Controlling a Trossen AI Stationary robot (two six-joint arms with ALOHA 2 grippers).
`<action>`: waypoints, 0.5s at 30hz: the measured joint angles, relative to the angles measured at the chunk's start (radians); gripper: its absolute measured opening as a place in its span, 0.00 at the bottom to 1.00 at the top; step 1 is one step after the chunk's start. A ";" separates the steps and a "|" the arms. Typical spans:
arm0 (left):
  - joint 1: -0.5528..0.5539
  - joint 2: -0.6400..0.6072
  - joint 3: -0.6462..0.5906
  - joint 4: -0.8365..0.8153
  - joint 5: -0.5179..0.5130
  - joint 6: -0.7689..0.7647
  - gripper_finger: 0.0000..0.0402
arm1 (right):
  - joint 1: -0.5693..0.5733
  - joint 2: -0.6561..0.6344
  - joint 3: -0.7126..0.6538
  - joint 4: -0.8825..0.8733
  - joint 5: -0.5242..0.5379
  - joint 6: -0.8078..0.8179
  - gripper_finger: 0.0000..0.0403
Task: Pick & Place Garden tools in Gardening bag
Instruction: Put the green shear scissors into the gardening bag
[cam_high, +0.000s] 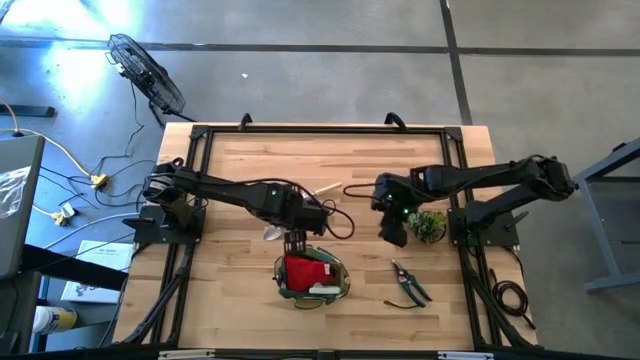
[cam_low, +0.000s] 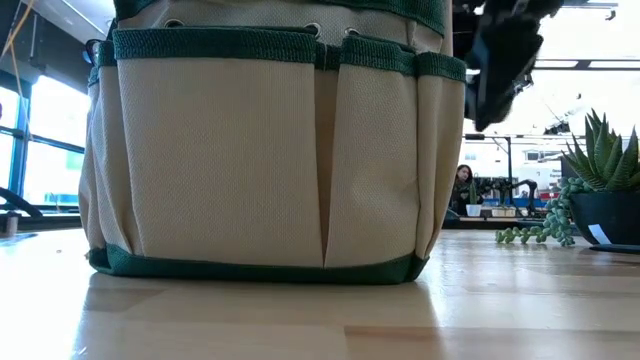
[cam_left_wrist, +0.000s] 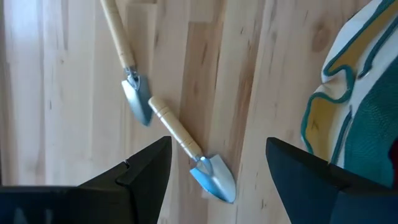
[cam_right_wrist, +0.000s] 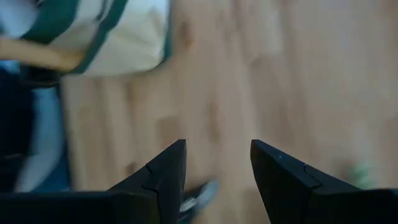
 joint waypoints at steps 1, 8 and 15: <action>0.000 0.000 0.000 -0.004 -0.003 0.001 0.62 | 0.010 0.000 0.000 -0.014 -0.031 0.034 0.42; 0.000 0.000 0.000 -0.014 -0.002 -0.011 0.62 | 0.136 0.000 0.000 -0.087 -0.084 0.279 0.42; 0.000 0.000 0.000 -0.015 0.069 -0.026 0.62 | 0.297 0.000 0.000 -0.095 -0.017 0.454 0.42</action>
